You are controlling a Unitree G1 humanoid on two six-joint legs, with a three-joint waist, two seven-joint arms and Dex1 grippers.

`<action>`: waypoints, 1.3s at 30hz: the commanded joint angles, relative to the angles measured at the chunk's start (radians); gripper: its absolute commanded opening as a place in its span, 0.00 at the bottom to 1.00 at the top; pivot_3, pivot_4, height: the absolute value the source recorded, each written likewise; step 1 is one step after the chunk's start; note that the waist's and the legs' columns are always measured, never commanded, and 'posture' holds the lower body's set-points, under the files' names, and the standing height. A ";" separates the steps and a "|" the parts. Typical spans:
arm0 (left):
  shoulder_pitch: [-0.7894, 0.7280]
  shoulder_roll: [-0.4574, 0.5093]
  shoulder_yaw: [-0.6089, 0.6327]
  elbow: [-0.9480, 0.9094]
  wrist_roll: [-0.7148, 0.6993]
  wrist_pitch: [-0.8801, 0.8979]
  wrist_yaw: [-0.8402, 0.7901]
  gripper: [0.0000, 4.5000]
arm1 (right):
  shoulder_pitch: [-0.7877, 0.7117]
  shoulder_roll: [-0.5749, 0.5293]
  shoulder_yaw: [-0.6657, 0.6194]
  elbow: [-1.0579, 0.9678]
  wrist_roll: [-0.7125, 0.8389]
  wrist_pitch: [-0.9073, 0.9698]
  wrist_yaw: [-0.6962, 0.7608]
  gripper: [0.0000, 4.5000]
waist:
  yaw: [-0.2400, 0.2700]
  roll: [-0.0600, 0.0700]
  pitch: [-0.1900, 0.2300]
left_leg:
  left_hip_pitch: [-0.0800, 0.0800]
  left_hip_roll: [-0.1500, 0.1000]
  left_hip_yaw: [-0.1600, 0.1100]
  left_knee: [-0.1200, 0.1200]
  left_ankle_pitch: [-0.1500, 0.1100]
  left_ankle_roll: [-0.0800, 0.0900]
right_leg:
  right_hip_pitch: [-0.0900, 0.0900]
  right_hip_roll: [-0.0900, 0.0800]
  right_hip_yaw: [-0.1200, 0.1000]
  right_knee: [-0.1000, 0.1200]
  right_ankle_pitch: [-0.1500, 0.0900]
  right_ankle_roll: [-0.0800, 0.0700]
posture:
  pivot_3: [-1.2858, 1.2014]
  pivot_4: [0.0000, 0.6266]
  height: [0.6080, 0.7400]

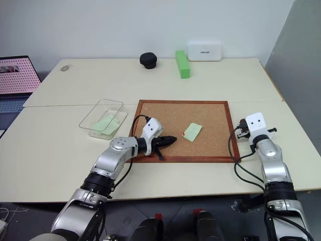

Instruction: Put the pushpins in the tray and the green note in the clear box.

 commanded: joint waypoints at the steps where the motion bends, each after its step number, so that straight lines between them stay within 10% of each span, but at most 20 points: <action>1: 0.028 0.009 -0.033 0.028 0.033 0.036 -0.008 0.00 | -0.023 -0.023 -0.021 -0.010 -0.009 -0.011 -0.016 0.10 | 0.000 0.000 0.000 | 0.000 0.000 0.000 0.000 0.000 0.000 | 0.000 0.000 0.000 0.000 0.000 0.000 | 0.52 0.24 1.00; 21: 0.029 0.007 -0.037 0.023 0.030 0.043 -0.012 0.00 | -0.014 -0.019 -0.020 -0.043 -0.007 -0.034 -0.003 0.98 | 0.000 0.000 0.000 | 0.000 0.000 0.000 0.000 0.000 0.000 | 0.000 0.000 0.000 0.000 0.000 0.000 | 0.52 0.24 1.00; 31: 0.024 0.013 -0.034 0.030 0.030 0.047 -0.017 0.00 | 0.059 0.122 0.069 -0.310 0.276 0.065 0.337 0.98 | -0.001 0.000 0.000 | 0.000 0.001 -0.001 0.000 0.000 0.000 | 0.000 0.000 0.000 0.000 0.000 0.000 | 0.52 0.24 1.00; 39: 0.023 0.014 -0.034 0.025 0.031 0.053 -0.015 0.00 | -0.004 0.246 0.186 -0.273 0.225 0.076 0.307 0.98 | -0.001 0.000 0.000 | 0.000 0.001 -0.001 0.000 0.000 0.000 | 0.000 0.000 -0.001 0.000 0.000 0.000 | 0.52 0.24 1.00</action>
